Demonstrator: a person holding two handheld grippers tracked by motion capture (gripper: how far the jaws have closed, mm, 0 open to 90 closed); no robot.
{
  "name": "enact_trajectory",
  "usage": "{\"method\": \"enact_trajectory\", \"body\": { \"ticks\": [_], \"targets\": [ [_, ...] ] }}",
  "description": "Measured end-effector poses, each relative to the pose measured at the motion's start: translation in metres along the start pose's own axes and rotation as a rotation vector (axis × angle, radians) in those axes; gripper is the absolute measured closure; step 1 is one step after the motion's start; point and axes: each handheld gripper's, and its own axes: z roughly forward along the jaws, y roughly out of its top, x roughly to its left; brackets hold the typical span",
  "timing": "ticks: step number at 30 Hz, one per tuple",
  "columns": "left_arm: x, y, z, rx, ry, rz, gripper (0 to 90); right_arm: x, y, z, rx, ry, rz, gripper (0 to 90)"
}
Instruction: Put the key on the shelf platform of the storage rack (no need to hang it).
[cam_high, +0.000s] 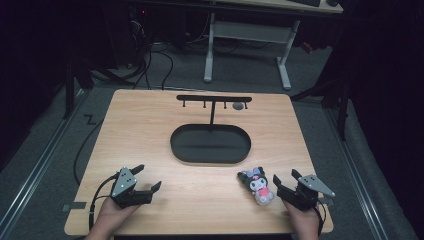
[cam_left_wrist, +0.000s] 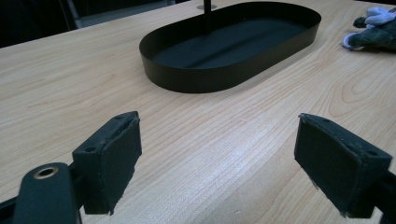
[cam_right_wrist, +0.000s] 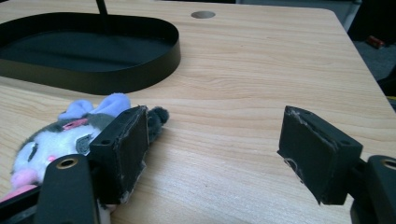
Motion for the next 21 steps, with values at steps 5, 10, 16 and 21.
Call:
{"method": "enact_trajectory", "body": {
  "ticks": [5,10,16,21],
  "targets": [
    [0.0016,0.0003,0.0000,-0.009,0.001,-0.003,15.7,-0.0025,-0.0017,-0.0006,0.000,-0.007,0.015,23.8],
    [0.0017,0.0007,0.0002,-0.010,0.000,-0.006,15.7,-0.0040,-0.0029,-0.0008,0.002,-0.013,0.019,23.8],
    [0.0010,0.0007,0.0008,-0.007,-0.001,-0.004,15.7,-0.0043,-0.0029,-0.0007,0.004,-0.007,0.013,23.8],
    [0.0002,0.0005,0.0012,-0.004,0.000,-0.004,15.7,-0.0045,-0.0019,-0.0011,0.008,-0.003,0.009,25.0]
  ]
}}
